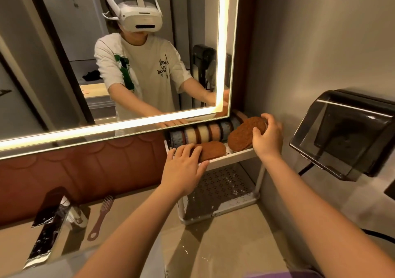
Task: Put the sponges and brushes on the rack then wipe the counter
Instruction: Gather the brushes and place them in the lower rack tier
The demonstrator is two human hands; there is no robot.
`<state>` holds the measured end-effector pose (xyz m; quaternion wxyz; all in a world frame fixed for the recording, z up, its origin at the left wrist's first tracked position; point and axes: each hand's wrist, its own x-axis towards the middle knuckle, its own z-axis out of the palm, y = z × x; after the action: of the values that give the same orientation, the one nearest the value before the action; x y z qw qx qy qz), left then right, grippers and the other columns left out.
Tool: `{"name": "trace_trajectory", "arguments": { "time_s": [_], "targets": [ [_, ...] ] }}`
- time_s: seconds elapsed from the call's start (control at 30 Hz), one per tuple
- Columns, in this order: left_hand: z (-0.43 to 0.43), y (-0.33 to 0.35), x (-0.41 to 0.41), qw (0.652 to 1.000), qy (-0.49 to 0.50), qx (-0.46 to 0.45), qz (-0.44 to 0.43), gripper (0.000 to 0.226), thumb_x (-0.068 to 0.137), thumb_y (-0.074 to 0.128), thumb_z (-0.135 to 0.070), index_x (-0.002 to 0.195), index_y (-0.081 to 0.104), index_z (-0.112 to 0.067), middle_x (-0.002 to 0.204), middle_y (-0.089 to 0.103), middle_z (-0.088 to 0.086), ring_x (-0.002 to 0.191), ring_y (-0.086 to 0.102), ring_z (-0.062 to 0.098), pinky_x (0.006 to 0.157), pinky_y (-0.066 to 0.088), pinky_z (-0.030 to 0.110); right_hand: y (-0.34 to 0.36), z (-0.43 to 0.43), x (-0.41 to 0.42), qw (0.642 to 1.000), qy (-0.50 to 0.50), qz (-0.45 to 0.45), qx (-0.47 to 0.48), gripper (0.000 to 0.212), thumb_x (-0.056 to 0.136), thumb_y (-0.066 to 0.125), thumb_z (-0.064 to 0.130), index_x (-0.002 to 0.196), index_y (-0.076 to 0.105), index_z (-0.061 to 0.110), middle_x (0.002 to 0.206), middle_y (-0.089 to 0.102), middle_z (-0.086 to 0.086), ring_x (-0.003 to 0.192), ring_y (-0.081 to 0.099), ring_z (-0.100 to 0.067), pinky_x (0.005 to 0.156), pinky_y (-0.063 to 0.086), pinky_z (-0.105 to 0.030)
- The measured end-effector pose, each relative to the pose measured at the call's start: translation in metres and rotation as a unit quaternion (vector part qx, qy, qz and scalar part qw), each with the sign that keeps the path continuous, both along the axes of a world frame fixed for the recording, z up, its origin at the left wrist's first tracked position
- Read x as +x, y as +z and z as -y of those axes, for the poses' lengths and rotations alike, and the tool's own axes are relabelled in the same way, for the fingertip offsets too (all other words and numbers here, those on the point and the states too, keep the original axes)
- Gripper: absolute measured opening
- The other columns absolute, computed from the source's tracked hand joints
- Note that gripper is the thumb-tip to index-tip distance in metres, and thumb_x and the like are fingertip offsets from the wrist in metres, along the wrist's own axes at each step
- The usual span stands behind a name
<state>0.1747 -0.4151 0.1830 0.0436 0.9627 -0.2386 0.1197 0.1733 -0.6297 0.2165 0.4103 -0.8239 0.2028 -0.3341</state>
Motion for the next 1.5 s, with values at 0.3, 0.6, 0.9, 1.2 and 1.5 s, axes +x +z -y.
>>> {"name": "trace_trajectory", "arguments": {
  "time_s": [0.3, 0.6, 0.9, 1.2, 1.5],
  "targets": [
    [0.001, 0.0, -0.003, 1.0, 0.02, -0.016, -0.015, 0.059, 0.096, 0.017, -0.053, 0.143, 0.026, -0.017, 0.154, 0.025, 0.0, 0.144, 0.014, 0.016, 0.119, 0.005, 0.039, -0.003, -0.009, 0.007, 0.987, 0.022, -0.14, -0.07, 0.034, 0.093, 0.05, 0.027, 0.124, 0.049, 0.013, 0.123, 0.058, -0.008, 0.117, 0.051, -0.029, 0.106, 0.026, -0.041],
    [-0.001, 0.003, -0.005, 1.0, 0.012, -0.02, -0.013, 0.057, 0.096, 0.02, -0.054, 0.139, 0.033, -0.018, 0.149, 0.033, 0.0, 0.139, 0.027, 0.017, 0.117, 0.013, 0.037, -0.02, -0.01, 0.012, 0.964, -0.013, -0.209, -0.163, 0.04, 0.093, 0.049, 0.028, 0.125, 0.05, 0.005, 0.128, 0.053, -0.016, 0.123, 0.045, -0.031, 0.107, 0.025, -0.04],
    [-0.004, 0.018, -0.004, 0.989, -0.014, -0.112, -0.097, 0.059, 0.096, 0.035, -0.049, 0.142, 0.029, -0.012, 0.146, 0.037, 0.007, 0.133, 0.036, 0.022, 0.112, 0.024, 0.035, -0.015, -0.024, -0.008, 0.976, 0.037, -0.118, -0.176, 0.026, 0.091, 0.055, 0.026, 0.116, 0.059, 0.019, 0.128, 0.051, -0.007, 0.124, 0.039, -0.028, 0.103, 0.029, -0.04],
    [-0.027, 0.054, -0.04, 0.956, -0.06, -0.235, -0.166, 0.039, 0.095, 0.047, -0.032, 0.13, 0.047, -0.014, 0.128, 0.055, 0.005, 0.113, 0.053, 0.015, 0.092, 0.041, 0.023, 0.011, -0.062, -0.039, 0.949, 0.287, -0.099, -0.084, 0.013, 0.092, 0.056, 0.024, 0.1, 0.064, 0.017, 0.097, 0.065, 0.002, 0.094, 0.059, -0.014, 0.075, 0.048, -0.024],
    [-0.112, 0.064, -0.106, 0.953, -0.017, -0.201, -0.226, 0.03, 0.096, 0.046, -0.033, 0.118, 0.057, -0.018, 0.116, 0.063, -0.001, 0.103, 0.058, 0.011, 0.089, 0.046, 0.024, 0.009, -0.136, -0.086, 0.873, 0.448, -0.175, -0.086, 0.017, 0.092, 0.056, 0.028, 0.108, 0.061, 0.025, 0.103, 0.061, 0.008, 0.096, 0.057, -0.006, 0.077, 0.046, -0.017]
  ]
}}
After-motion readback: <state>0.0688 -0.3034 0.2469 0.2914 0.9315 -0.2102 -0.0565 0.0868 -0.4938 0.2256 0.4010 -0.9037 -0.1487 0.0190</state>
